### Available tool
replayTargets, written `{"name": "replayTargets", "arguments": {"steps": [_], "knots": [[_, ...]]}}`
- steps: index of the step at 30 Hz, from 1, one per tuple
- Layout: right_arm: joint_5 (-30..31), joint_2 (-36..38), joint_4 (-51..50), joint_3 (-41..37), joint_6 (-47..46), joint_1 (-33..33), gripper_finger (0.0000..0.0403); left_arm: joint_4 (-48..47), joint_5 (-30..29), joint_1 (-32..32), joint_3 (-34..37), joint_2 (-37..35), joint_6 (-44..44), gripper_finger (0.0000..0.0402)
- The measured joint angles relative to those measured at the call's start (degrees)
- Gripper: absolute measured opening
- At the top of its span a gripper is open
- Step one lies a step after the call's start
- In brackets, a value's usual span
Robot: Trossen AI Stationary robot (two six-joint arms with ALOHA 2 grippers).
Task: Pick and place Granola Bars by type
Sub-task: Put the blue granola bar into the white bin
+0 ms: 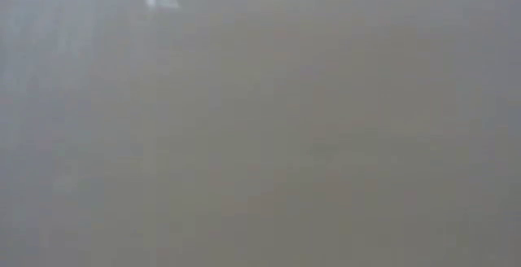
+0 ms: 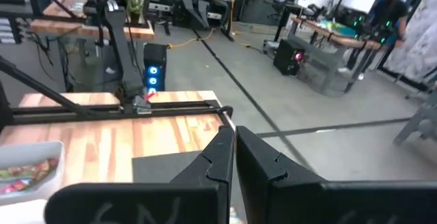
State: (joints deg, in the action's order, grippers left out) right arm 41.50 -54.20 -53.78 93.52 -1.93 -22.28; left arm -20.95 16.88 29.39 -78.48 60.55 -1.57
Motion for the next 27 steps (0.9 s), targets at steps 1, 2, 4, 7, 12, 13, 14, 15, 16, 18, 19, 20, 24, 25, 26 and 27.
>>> {"name": "replayTargets", "arguments": {"steps": [1,2,4,7,12,13,14,15,16,18,19,20,24,25,26,27], "knots": [[0.0,0.8,0.7,-1.5,-1.1,0.0,0.0009,0.0,0.0,0.0,0.0,0.0,0.0,0.0000],[0.0,1.6,1.2,-3.1,-2.2,0.0,0.0009,0.0,0.0,0.0,0.0,0.0,0.0,0.0000],[-0.6,3.5,3.1,-6.1,-4.4,0.0,0.0009,0.0,0.0,0.0,0.0,0.0,0.0,0.0000],[-3.0,5.9,7.8,-10.2,-5.4,0.3,0.0009,0.0,0.0,0.0,0.0,0.0,-0.1,0.0000],[-4.7,7.9,12.9,-14.6,-4.1,2.6,0.0009,0.0,0.0,0.0,0.0,0.0,-0.9,0.0000],[-4.7,8.1,13.1,-15.2,-4.0,3.2,0.0009,0.0,0.0,0.0,0.0,0.0,-1.1,0.0000],[-4.7,8.1,13.1,-15.7,-4.1,3.7,0.0009,0.0,0.0,0.0,0.0,0.0,-1.3,0.0000],[-4.7,8.2,13.1,-16.2,-4.3,4.3,0.0009,0.0,0.0,0.0,0.0,0.0,-1.4,0.0000],[-5.0,8.4,13.2,-16.8,-4.3,4.8,0.0009,0.0,0.0,0.0,0.0,0.0,-1.4,0.0000],[-6.2,8.5,14.3,-18.4,-4.4,6.1,0.0009,0.0,0.0,0.0,0.0,0.0,-1.4,0.0000],[-6.8,8.7,15.1,-19.1,-4.3,6.8,0.0009,0.0,0.0,0.0,0.0,0.0,-1.4,0.0000],[-7.0,8.8,15.9,-19.8,-4.0,7.6,0.0009,0.0,0.0,0.0,0.0,0.0,-1.4,0.0000],[-7.1,9.2,17.3,-22.7,-4.3,10.4,0.0009,0.0,0.0,0.0,0.0,0.0,-1.4,0.0000],[-7.1,9.5,17.3,-23.5,-4.9,11.1,0.0009,0.0,0.0,0.0,0.0,0.0,-1.4,0.0000],[-7.1,9.7,17.3,-24.2,-5.6,11.8,0.0009,0.0,0.0,0.0,0.0,0.0,-1.4,0.0000],[-7.1,10.1,17.5,-25.0,-6.0,12.3,0.0008,0.0,0.0,0.0,0.0,0.0,-1.4,0.0000]]}}
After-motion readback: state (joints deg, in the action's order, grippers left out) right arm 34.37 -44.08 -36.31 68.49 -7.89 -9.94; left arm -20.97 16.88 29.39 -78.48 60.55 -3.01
